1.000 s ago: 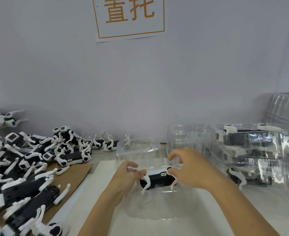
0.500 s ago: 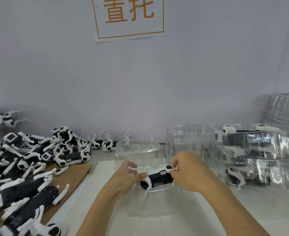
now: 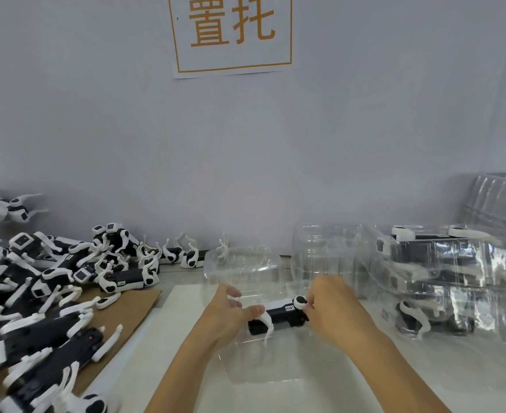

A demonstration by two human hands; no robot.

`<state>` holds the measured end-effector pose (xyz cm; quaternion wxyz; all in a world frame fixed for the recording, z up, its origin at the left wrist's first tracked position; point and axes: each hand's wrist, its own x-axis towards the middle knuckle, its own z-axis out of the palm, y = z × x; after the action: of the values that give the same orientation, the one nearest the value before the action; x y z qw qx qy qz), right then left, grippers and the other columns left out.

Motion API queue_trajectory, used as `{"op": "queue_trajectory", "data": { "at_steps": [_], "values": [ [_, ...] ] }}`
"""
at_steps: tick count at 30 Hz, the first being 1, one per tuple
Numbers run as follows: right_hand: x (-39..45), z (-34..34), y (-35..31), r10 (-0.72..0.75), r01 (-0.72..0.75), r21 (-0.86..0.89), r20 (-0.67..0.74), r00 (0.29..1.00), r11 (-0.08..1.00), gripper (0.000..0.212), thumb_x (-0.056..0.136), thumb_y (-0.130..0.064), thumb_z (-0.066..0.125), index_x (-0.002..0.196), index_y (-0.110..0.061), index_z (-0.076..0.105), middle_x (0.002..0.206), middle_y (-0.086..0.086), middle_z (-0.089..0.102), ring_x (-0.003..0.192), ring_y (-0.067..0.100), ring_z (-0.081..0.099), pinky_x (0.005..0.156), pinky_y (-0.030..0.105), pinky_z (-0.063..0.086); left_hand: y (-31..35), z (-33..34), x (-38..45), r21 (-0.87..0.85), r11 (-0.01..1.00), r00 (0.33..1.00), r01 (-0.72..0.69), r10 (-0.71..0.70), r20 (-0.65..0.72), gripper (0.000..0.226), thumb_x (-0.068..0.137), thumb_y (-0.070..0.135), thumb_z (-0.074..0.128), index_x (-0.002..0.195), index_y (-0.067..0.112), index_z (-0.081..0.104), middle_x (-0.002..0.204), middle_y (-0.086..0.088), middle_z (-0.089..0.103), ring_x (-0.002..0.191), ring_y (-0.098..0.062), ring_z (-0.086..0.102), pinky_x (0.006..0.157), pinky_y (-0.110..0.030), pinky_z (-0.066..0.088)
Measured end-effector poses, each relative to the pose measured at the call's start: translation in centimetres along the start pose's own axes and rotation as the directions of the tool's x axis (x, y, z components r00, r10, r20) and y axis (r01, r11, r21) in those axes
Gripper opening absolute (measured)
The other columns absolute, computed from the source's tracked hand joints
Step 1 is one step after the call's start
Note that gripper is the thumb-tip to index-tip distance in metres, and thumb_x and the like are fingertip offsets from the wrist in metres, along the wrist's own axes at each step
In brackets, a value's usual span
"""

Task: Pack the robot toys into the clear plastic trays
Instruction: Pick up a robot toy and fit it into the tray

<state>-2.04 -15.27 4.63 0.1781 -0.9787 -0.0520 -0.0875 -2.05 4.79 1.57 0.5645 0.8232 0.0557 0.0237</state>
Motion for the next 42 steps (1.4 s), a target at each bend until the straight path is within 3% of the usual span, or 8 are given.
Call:
{"op": "queue_trajectory", "data": {
  "at_steps": [2, 4, 8, 16, 22, 27, 33, 42],
  "values": [
    [-0.4, -0.2, -0.2, -0.018, 0.018, 0.031, -0.008, 1.0, 0.999, 0.032, 0.091, -0.012, 0.058, 0.062, -0.015, 0.044, 0.072, 0.002, 0.044, 0.056, 0.014, 0.039, 0.047, 0.021, 0.029, 0.0, 0.1, 0.0, -0.009, 1.0, 1.0, 0.006, -0.006, -0.006, 0.052, 0.084, 0.04, 0.077, 0.122, 0.024, 0.045, 0.118, 0.003, 0.056, 0.094, -0.004, 0.054, 0.067, -0.021, 0.04],
    [-0.8, -0.1, -0.9, -0.092, 0.092, 0.006, -0.053, 0.994, 0.996, 0.015, 0.096, -0.032, 0.053, 0.092, -0.019, 0.059, 0.101, 0.003, 0.051, 0.087, 0.017, 0.051, 0.068, 0.024, 0.042, -0.1, 0.2, 0.0, -0.019, 1.0, 1.0, 0.008, -0.008, -0.012, 0.051, 0.083, 0.04, 0.077, 0.121, 0.025, 0.046, 0.116, 0.004, 0.056, 0.094, -0.004, 0.054, 0.067, -0.022, 0.039],
    [-1.7, 1.1, -2.7, -0.222, 0.221, 0.053, 0.02, 0.975, 0.974, 0.035, 0.099, -0.055, 0.038, 0.129, -0.041, 0.048, 0.124, -0.005, 0.041, 0.118, 0.02, 0.04, 0.099, 0.038, 0.04, -0.1, 0.3, -0.1, -0.028, 1.0, 1.0, -0.005, 0.005, -0.018, 0.048, 0.086, 0.04, 0.073, 0.122, 0.025, 0.045, 0.112, 0.006, 0.054, 0.096, -0.004, 0.055, 0.067, -0.022, 0.039],
    [-1.9, 1.9, -2.6, -0.322, 0.317, 0.069, 0.08, 0.943, 0.946, 0.03, 0.102, -0.051, 0.034, 0.123, -0.043, 0.055, 0.101, -0.006, 0.047, 0.101, 0.024, 0.048, 0.085, 0.033, 0.046, -0.3, 0.3, -0.1, -0.007, 1.0, 1.0, -0.014, 0.014, 0.011, 0.037, 0.094, 0.04, 0.063, 0.122, 0.026, 0.043, 0.115, 0.005, 0.054, 0.097, -0.003, 0.054, 0.067, -0.022, 0.04],
    [-1.9, 2.1, -2.8, -0.318, 0.316, 0.041, 0.112, 0.941, 0.948, 0.031, 0.104, -0.049, 0.03, 0.114, -0.039, 0.058, 0.097, -0.002, 0.046, 0.1, 0.027, 0.048, 0.085, 0.036, 0.047, -0.4, 0.4, 0.4, 0.013, 1.0, 0.999, 0.029, -0.028, -0.045, 0.023, 0.108, 0.038, 0.029, 0.115, 0.025, 0.046, 0.091, 0.004, 0.057, 0.08, -0.008, 0.054, 0.065, -0.026, 0.044],
    [-1.6, 1.5, -2.6, -0.291, 0.282, 0.085, 0.133, 0.947, 0.956, 0.042, 0.104, -0.047, 0.033, 0.067, -0.042, 0.053, 0.092, -0.005, 0.045, 0.095, 0.028, 0.052, 0.075, 0.033, 0.041, -0.5, 0.7, 0.4, -0.004, 1.0, 0.997, 0.02, -0.02, -0.071, 0.021, 0.108, 0.037, 0.03, 0.114, 0.026, 0.047, 0.102, 0.011, 0.057, 0.081, -0.004, 0.054, 0.064, -0.025, 0.04],
    [-1.2, 2.4, -2.2, -0.307, 0.301, 0.069, 0.102, 0.946, 0.951, 0.034, 0.105, -0.044, 0.031, 0.13, -0.048, 0.053, 0.115, -0.004, 0.051, 0.11, 0.026, 0.045, 0.096, 0.037, 0.041, -0.5, 0.9, 0.2, -0.137, 0.991, 0.993, -0.004, -0.013, -0.118, 0.02, 0.105, 0.032, 0.037, 0.104, 0.026, 0.056, 0.107, 0.008, 0.06, 0.093, 0.002, 0.05, 0.071, -0.023, 0.037],
    [-1.3, 3.7, -3.1, -0.395, 0.398, 0.075, -0.048, 0.917, 0.914, 0.042, 0.1, -0.053, 0.032, 0.137, -0.039, 0.046, 0.132, -0.021, 0.047, 0.124, 0.006, 0.042, 0.102, 0.036, 0.022, -0.6, 1.5, 0.4, -0.34, 0.936, 0.966, -0.094, 0.003, -0.257, 0.025, 0.104, 0.02, 0.043, 0.102, 0.022, 0.068, 0.105, 0.002, 0.068, 0.103, -0.003, 0.056, 0.092, -0.029, 0.037]
  ]
}}
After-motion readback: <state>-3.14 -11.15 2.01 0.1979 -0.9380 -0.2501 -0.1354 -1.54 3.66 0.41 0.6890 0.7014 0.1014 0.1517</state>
